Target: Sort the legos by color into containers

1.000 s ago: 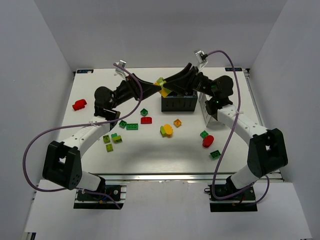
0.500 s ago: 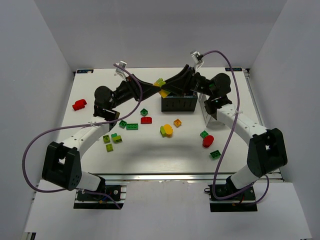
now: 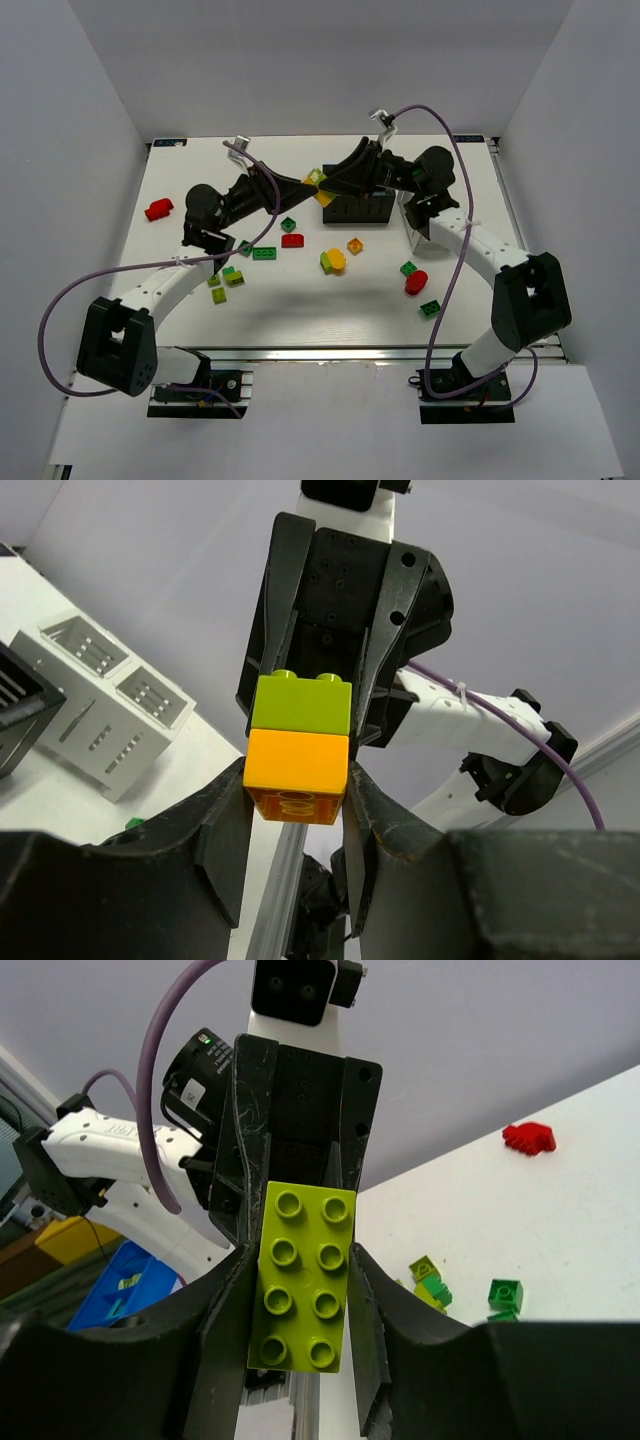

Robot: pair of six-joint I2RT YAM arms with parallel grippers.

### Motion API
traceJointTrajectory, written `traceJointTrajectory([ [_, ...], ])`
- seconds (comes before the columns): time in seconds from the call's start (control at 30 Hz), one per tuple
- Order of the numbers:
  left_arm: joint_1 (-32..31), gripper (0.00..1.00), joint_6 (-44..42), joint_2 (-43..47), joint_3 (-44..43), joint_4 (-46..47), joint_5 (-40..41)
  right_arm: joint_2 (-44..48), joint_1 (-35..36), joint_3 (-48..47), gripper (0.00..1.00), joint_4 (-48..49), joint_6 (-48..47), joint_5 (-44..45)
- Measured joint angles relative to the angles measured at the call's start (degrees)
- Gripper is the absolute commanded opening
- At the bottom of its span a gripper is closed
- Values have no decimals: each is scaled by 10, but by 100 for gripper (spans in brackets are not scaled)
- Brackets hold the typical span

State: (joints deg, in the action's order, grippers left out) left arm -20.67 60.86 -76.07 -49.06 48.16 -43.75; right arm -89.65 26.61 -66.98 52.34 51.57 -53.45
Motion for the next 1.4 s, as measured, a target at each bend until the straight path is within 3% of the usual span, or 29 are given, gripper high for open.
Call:
traceJointTrajectory([
  [0.13,11,17,-3,16,26,-13,-4,-2,-1,0,0,-13,-25,-6],
  [0.23,45,16,-41,48,44,-107,9,-2,-74,-10,0,-64,-116,4],
  [0.3,45,17,-77,63,44,-173,22,-2,-82,-40,0,-178,-255,5],
  [0.4,48,17,-132,93,45,-272,57,-36,-83,-186,0,-454,-584,44],
  [0.5,49,17,-169,128,47,-337,92,-126,-83,-323,0,-660,-798,120],
  [0.57,50,17,-185,144,49,-366,107,-170,-80,-362,0,-734,-883,162],
  [0.8,51,17,-207,195,69,-414,140,-194,-63,-364,0,-818,-1024,247],
  [1.4,51,17,-219,222,92,-450,164,-206,-40,-374,0,-883,-1158,361],
])
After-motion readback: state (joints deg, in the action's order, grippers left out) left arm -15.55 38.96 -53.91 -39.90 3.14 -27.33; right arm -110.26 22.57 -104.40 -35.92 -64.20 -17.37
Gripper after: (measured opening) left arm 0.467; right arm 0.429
